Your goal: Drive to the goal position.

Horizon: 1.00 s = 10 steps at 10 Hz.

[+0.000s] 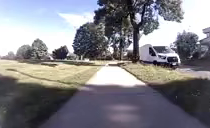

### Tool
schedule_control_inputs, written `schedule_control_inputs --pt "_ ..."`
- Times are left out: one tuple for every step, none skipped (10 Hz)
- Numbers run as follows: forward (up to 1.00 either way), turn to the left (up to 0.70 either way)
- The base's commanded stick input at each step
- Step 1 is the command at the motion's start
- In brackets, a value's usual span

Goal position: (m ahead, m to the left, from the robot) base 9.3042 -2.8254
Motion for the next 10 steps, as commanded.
schedule_control_inputs --pt "0.07 0.00" --pt "0.07 0.00" --pt "0.07 0.00" --pt "0.07 0.00" --pt "0.07 0.00" --pt "0.07 0.00" --pt "0.07 0.00" --pt "0.08 0.00" --pt "0.07 0.00" --pt "0.07 0.00"
